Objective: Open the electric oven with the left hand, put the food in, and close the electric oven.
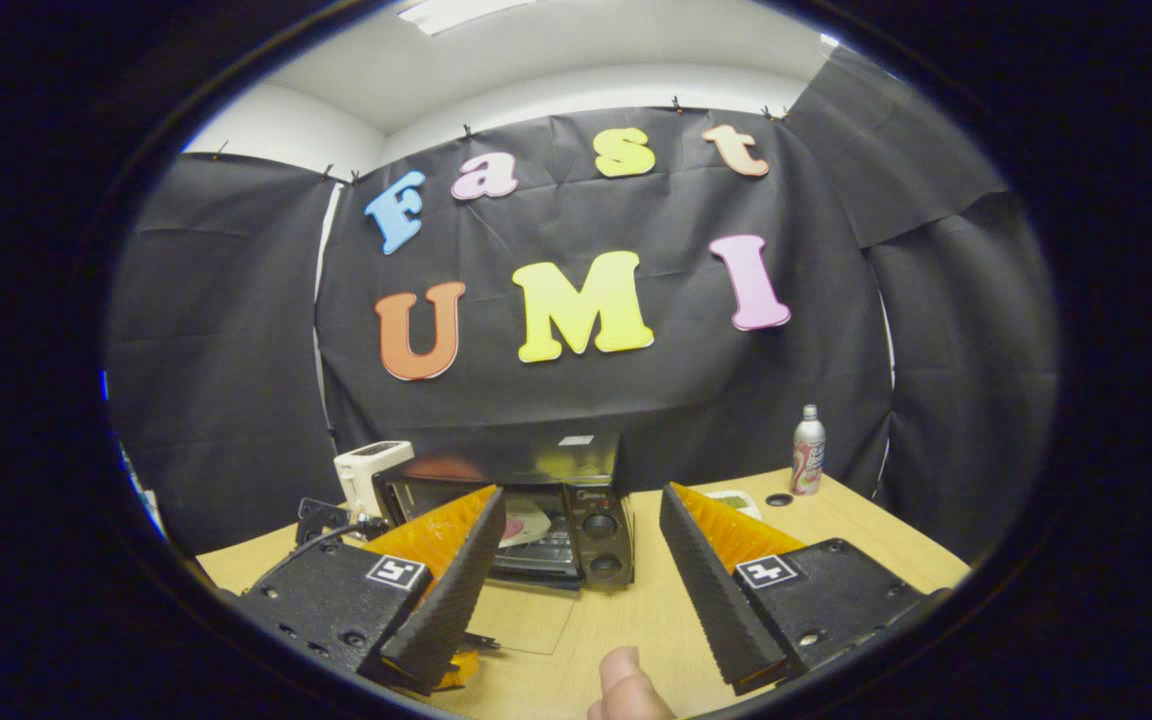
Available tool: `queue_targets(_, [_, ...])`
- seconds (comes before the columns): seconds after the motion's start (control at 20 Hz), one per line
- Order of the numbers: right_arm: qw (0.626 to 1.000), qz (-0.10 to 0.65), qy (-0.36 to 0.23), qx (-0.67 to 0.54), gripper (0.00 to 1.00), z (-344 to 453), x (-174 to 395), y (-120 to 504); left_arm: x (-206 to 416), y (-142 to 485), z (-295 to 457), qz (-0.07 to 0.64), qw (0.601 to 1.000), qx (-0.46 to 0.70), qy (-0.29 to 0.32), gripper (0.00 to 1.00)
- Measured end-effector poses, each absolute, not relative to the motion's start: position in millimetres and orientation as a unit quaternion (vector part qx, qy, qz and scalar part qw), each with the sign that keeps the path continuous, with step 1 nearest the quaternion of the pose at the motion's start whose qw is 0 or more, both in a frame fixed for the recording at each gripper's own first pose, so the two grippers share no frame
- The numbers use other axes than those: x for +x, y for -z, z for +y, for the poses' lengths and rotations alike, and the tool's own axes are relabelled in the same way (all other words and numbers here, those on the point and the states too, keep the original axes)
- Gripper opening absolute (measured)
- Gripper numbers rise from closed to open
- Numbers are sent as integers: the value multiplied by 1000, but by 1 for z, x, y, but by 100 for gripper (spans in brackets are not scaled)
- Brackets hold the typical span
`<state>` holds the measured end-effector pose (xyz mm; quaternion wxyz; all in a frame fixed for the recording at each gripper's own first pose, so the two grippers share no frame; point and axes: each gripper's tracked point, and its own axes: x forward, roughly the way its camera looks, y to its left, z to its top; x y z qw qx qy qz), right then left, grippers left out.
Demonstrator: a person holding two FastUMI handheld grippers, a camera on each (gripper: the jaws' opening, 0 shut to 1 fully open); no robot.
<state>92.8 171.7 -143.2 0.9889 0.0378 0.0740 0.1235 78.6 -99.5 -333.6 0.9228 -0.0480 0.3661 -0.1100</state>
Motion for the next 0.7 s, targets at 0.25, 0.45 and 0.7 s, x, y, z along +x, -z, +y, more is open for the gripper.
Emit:
queue_targets(0.25, [989, 75, -119, 44, 95, 165, 93, 147, 79, 334, -102, 375, 919, -47, 112, 96])
queue_targets(0.45, [987, 86, -124, 48, 95, 167, 94, 153, 79, 326, -104, 374, 920, -47, 108, 100])
queue_targets(0.7, [988, 81, -122, 45, 94, 165, 95, 151, 88, 305, -104, 352, 928, -51, 109, 96])
